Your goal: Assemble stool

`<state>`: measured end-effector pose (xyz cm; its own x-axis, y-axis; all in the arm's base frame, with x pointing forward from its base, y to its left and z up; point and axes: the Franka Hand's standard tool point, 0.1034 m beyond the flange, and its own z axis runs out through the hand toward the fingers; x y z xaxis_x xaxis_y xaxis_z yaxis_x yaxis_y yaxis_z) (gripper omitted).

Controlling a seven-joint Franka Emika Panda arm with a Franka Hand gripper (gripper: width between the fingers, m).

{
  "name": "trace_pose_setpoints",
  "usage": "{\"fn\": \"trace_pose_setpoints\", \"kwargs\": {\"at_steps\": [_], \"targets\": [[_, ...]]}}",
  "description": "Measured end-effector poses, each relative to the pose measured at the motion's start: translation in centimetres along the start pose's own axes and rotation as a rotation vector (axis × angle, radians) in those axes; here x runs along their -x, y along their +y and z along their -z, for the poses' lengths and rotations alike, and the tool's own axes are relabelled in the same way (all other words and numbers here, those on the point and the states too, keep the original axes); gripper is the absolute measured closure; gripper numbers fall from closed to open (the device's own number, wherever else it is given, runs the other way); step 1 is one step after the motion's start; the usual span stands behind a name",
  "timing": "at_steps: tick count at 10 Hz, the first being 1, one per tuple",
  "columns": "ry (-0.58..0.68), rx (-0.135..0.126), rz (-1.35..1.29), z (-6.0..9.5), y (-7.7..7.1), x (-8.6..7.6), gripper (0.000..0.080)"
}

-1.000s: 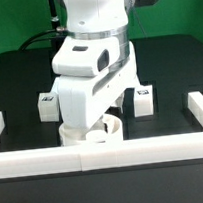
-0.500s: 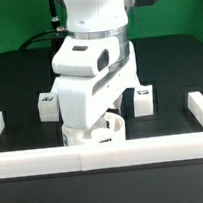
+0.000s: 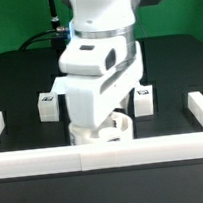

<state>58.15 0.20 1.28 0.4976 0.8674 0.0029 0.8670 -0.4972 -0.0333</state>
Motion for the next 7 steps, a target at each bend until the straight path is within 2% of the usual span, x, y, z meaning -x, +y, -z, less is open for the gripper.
{"fn": "trace_pose_setpoints", "kwargs": {"at_steps": [1, 3, 4, 5, 7], "targets": [[0.006, 0.0, 0.022, 0.0, -0.7, -1.7, 0.0475], [0.014, 0.004, 0.01, -0.1, -1.3, -4.0, 0.0475], [0.02, 0.0, -0.024, -0.1, -2.1, -6.0, 0.0475], [0.015, -0.008, -0.035, -0.1, -2.7, -7.2, 0.0475], [0.003, -0.021, -0.037, -0.1, -3.0, -8.0, 0.0475]]}}
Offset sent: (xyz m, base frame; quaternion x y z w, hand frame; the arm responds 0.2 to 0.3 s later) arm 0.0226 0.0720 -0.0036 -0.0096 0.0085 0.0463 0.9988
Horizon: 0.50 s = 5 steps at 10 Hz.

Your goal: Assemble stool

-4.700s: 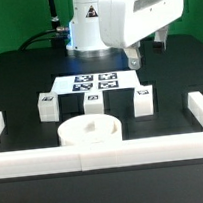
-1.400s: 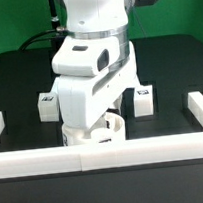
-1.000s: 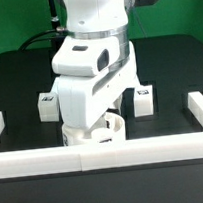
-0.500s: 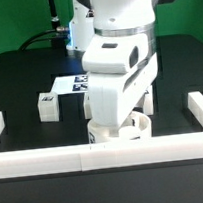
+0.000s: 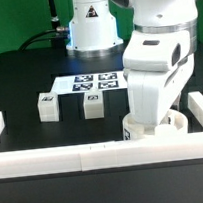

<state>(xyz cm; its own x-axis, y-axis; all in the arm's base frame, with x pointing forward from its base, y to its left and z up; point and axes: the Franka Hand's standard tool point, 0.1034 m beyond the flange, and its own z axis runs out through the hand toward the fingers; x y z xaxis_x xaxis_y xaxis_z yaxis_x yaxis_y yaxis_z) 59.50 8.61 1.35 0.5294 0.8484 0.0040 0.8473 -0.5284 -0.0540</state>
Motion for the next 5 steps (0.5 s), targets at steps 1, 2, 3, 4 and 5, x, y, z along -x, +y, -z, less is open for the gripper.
{"fn": "trace_pose_setpoints", "kwargs": {"at_steps": [1, 2, 3, 4, 5], "targets": [[0.001, 0.001, -0.017, 0.0, -0.2, -0.5, 0.0475], [0.0, 0.001, -0.029, 0.0, -0.4, -0.9, 0.0475], [-0.002, -0.002, -0.041, 0.0, -0.7, -1.4, 0.0475], [-0.006, -0.005, -0.039, 0.0, -0.9, -1.7, 0.0475], [-0.008, -0.007, -0.038, 0.1, -0.9, -1.8, 0.0475]]}}
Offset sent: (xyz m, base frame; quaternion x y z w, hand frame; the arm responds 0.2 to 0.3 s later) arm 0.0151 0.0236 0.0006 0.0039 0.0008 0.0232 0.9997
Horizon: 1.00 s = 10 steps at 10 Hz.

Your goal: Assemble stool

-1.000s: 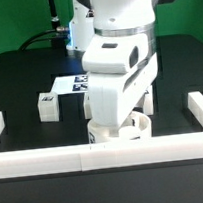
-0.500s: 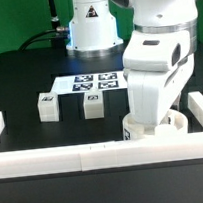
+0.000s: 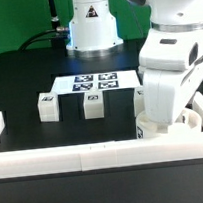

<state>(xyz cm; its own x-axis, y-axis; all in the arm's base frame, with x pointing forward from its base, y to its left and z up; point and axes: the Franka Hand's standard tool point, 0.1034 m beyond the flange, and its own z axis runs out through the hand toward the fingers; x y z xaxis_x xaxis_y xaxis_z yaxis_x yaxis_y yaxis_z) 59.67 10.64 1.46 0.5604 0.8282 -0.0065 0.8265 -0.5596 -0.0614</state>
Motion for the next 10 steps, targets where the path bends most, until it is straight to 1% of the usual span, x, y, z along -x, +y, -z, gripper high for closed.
{"fn": "trace_pose_setpoints", "kwargs": {"at_steps": [6, 7, 8, 9, 10], "targets": [[0.001, 0.0, 0.002, 0.0, -0.1, -0.1, 0.0466], [-0.003, -0.004, 0.003, 0.0, -0.3, 0.0, 0.0296], [-0.007, -0.006, 0.004, 0.4, -0.2, 0.2, 0.0296], [-0.004, -0.001, 0.014, 0.8, 0.1, 0.4, 0.0177], [-0.004, 0.001, 0.021, 1.3, 0.3, 0.8, 0.0158]]}}
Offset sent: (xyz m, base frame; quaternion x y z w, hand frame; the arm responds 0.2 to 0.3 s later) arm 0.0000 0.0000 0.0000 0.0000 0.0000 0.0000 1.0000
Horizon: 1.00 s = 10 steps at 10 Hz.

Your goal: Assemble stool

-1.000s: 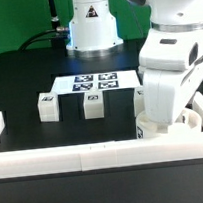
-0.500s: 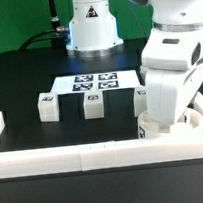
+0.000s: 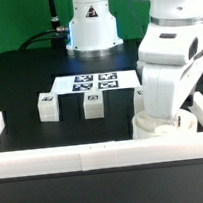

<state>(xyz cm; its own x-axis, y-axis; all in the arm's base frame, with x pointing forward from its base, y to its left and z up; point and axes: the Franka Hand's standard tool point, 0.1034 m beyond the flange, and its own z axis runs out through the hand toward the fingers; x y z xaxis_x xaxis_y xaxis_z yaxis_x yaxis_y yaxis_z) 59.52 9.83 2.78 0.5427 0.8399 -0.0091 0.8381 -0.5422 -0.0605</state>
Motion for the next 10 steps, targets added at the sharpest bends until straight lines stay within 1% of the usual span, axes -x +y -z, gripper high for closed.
{"fn": "trace_pose_setpoints", "kwargs": {"at_steps": [2, 4, 5, 6, 7, 8, 10], "targets": [[-0.006, 0.004, -0.004, 1.8, 0.0, 0.9, 0.0151], [-0.004, 0.02, -0.011, 3.7, -0.1, 1.5, 0.0151], [-0.005, 0.031, -0.022, 4.7, 0.2, 2.4, 0.0151], [-0.01, 0.035, -0.043, 5.1, 0.3, 3.3, 0.0151], [-0.013, 0.036, -0.052, 5.0, 0.7, 4.0, 0.0151], [-0.005, 0.045, -0.061, 4.8, 1.0, 4.6, 0.0151], [-0.005, 0.044, -0.082, 4.7, 0.8, 4.4, 0.0151]]}}
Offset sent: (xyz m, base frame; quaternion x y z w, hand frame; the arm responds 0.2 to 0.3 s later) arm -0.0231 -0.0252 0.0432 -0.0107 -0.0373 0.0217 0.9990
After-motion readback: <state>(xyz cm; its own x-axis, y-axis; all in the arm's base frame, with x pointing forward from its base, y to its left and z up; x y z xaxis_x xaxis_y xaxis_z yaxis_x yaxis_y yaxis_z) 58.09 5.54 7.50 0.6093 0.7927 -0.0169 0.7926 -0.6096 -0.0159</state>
